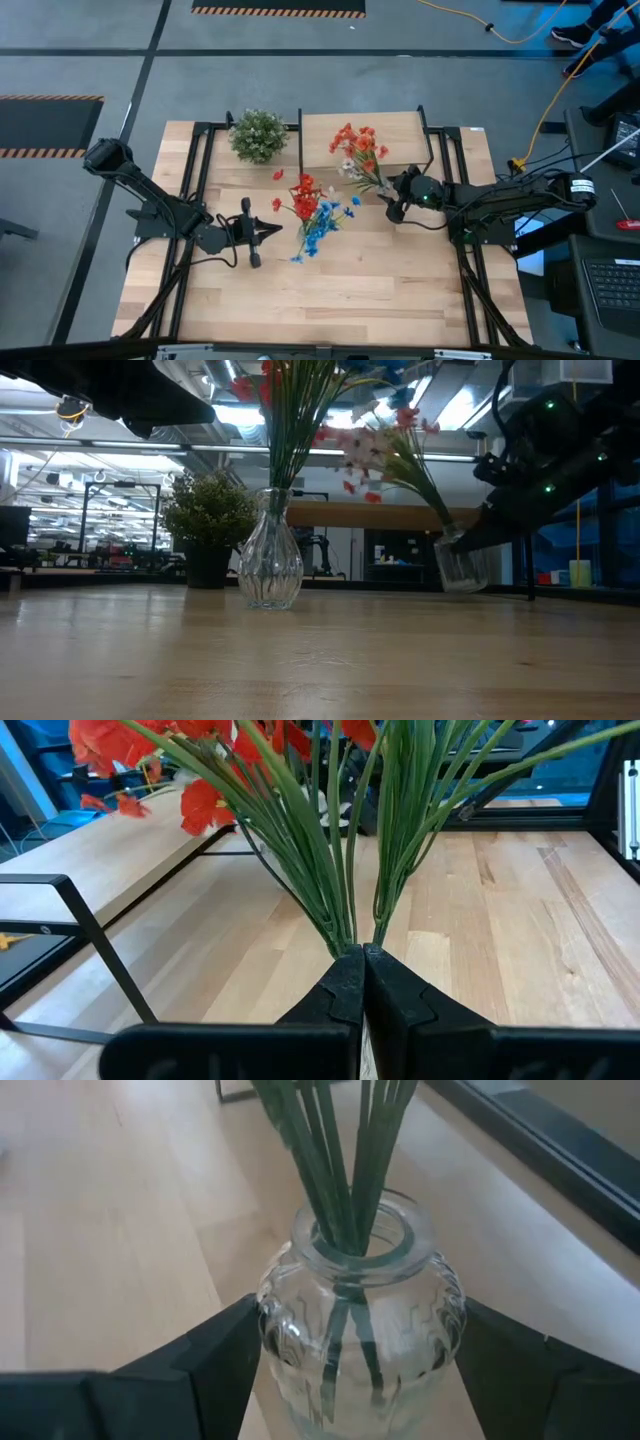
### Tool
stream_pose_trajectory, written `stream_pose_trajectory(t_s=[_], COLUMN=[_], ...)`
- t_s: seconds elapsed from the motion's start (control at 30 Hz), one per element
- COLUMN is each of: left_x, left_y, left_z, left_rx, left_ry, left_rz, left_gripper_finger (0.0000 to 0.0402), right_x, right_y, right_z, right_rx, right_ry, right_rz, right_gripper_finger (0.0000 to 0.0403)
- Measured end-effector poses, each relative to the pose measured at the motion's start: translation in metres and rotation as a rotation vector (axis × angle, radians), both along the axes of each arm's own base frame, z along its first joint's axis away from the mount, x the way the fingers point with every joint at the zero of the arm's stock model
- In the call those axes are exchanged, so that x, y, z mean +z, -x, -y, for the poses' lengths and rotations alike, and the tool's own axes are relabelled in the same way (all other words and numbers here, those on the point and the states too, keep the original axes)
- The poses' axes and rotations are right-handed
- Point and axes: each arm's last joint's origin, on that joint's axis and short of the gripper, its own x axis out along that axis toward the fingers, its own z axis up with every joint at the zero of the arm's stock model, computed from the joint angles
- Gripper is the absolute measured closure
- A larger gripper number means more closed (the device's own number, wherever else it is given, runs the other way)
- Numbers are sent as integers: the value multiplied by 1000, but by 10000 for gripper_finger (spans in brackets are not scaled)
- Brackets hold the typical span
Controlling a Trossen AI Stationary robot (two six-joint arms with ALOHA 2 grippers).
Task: Pick and place flowers into a vace then onto a shelf
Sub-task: Put the top transparent vase on the shelf
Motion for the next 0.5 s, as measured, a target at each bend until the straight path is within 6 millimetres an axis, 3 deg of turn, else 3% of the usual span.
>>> stream_pose_trajectory(t_s=[0.5], left_x=[0], left_y=[0], left_z=[0], left_rx=[-1], left_ry=[6], left_rz=[1], left_gripper_finger=[400], right_x=[30], right_y=[2], right_z=[-2], right_rx=[67], right_ry=[45], right_rz=[221], right_gripper_finger=[120])
